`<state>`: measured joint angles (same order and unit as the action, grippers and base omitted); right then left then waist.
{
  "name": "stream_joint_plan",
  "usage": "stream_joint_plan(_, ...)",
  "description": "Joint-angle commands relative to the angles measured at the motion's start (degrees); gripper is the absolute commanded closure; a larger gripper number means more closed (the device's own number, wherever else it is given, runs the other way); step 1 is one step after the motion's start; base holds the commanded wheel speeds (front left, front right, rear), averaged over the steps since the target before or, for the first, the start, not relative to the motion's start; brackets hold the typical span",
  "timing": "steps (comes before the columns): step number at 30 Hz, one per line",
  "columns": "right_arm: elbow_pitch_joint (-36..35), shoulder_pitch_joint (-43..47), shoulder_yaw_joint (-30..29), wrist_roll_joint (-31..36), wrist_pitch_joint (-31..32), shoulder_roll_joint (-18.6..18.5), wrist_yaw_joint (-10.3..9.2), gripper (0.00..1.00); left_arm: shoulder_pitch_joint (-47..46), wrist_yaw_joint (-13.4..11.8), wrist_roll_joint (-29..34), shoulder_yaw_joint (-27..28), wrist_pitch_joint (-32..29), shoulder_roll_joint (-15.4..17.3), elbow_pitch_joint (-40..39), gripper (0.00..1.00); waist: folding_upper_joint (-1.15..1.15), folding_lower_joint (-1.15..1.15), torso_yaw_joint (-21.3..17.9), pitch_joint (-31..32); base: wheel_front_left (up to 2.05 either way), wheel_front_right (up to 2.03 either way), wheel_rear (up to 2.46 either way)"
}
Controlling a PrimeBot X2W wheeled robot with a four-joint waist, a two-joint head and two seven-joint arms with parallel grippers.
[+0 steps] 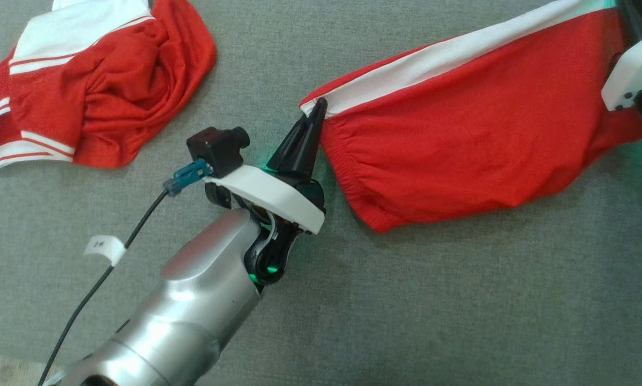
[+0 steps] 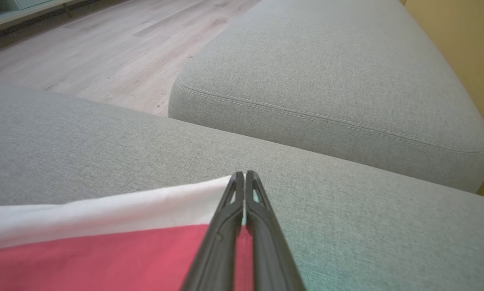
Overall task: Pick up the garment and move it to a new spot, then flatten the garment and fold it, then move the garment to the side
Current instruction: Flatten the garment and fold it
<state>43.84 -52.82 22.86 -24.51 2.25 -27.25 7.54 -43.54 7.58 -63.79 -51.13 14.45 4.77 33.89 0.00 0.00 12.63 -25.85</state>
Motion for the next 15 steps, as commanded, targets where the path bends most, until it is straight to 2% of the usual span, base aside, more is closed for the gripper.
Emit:
stream_joint_plan(1, -0.5, -1.8, 1.1, -0.8, -1.1, 0.2, -0.05, 0.84, -1.7, -0.1, 0.5, 1.6, 0.5, 0.8, -0.5, 0.91, 0.00, 0.00, 0.0, -0.2, 0.00, 0.00, 0.00)
stream_joint_plan(2, -0.1, -2.2, 1.5, -1.3, -1.5, 0.3, -0.05, 0.56, -1.7, -0.1, 0.9, 1.6, 0.5, 0.8, -0.3, 0.82, 0.00, 0.00, 0.0, -0.3, 0.00, 0.00, 0.00)
stream_joint_plan(3, 0.4, -2.5, 1.8, -1.8, -2.1, 0.5, -0.05, 0.00, -1.7, -0.1, 1.2, 1.7, 0.5, 0.8, -0.3, 0.55, 0.00, 0.00, 0.0, -0.3, 0.00, 0.00, 0.00)
stream_joint_plan(4, 1.0, -2.7, 2.0, -2.1, -2.7, 0.5, -0.05, 0.00, -1.6, -0.1, 1.5, 1.9, 0.5, 0.8, -0.2, 0.18, 0.00, 0.00, 0.0, -0.2, 0.00, 0.00, 0.00)
stream_joint_plan(5, 1.6, -2.7, 2.0, -2.4, -3.5, 0.5, -0.05, 0.00, -1.5, -0.1, 2.4, 2.5, 0.5, 0.9, -0.1, 0.00, 0.00, 0.00, 0.0, 0.1, 0.00, 0.00, 0.00)
stream_joint_plan(9, 2.9, -0.5, 2.9, -4.1, -5.9, 0.5, -0.05, 0.00, 1.2, -0.2, 7.9, 7.0, 0.5, 0.9, -1.6, 0.00, 0.00, 0.00, -0.4, 2.2, 0.00, 0.00, 0.00)
stream_joint_plan(11, 2.6, 1.7, 3.6, -5.4, -6.9, -0.1, -0.05, 0.00, 3.8, -1.2, 12.4, 10.2, 0.5, 1.1, -3.7, 0.00, 0.00, 0.00, -0.6, 3.5, 0.00, 0.00, 0.00)
stream_joint_plan(12, 2.5, 3.0, 3.7, -6.2, -7.2, -0.4, -0.05, 0.00, 5.5, -2.2, 15.1, 11.8, 0.5, 1.2, -5.1, 0.00, 0.00, 0.00, -0.8, 4.2, 0.00, 0.00, 0.00)
stream_joint_plan(13, 2.2, 6.0, 3.8, -7.6, -7.5, -1.2, -0.05, 0.00, 9.2, -4.6, 21.5, 14.5, 0.5, 1.5, -8.5, 0.00, 0.00, 0.00, -1.0, 5.6, 0.00, 0.00, 0.00)
stream_joint_plan(15, 2.1, 9.2, 3.4, -9.0, -7.3, -2.0, -0.05, 0.00, 13.6, -7.3, 27.3, 17.3, 0.5, 1.6, -12.5, 0.00, 0.00, 0.00, -1.0, 7.0, 0.00, 0.00, 0.00)
